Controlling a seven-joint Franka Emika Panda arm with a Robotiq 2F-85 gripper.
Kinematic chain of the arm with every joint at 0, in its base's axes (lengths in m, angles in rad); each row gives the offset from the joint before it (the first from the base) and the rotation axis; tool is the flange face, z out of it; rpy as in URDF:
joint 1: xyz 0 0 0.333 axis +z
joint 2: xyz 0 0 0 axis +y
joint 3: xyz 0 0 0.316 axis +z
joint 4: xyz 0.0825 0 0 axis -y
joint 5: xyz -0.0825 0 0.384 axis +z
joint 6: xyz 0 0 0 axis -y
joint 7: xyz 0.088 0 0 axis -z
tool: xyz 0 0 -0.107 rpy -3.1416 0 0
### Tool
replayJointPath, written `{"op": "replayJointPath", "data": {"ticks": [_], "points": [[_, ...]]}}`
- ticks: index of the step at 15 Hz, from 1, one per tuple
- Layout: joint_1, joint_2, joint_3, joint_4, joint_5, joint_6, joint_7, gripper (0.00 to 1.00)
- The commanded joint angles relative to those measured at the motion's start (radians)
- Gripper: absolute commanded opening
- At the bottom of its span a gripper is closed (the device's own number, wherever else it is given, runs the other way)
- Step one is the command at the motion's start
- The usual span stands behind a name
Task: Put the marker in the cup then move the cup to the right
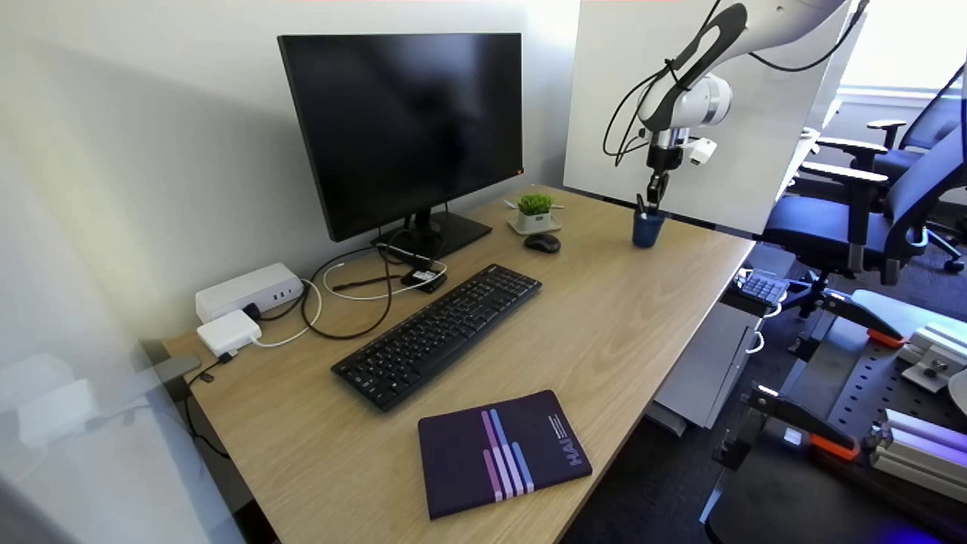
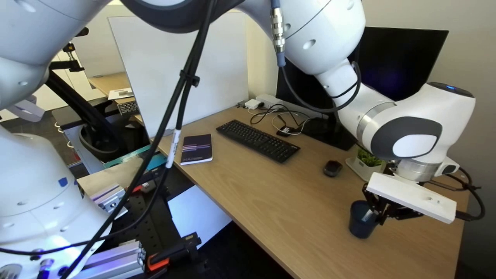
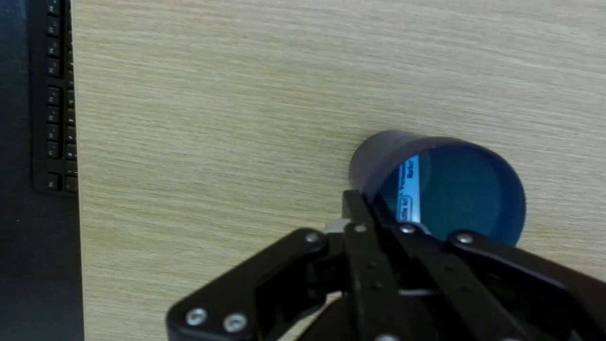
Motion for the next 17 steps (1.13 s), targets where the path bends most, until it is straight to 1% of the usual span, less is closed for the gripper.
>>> {"op": "replayJointPath", "data": {"ticks": [1,6,9,11,14,15,16,17], "points": [[0.023,0.009,-0.027,0.052,-0.024,-0.072,-0.015,0.31],[0.033,-0.009,-0.032,0.087,-0.034,-0.107,-0.018,0.64],[0.031,-0.026,-0.032,0.119,-0.033,-0.124,-0.027,0.86],[0.03,-0.038,-0.034,0.138,-0.032,-0.144,-0.033,0.98],[0.032,-0.058,-0.04,0.173,-0.019,-0.255,-0.012,1.0],[0.039,-0.068,-0.05,0.185,-0.015,-0.319,0.022,1.0],[0.023,-0.058,-0.028,0.163,-0.021,-0.23,-0.003,1.0],[0.023,-0.063,-0.03,0.174,-0.021,-0.27,0.006,1.0]]}}
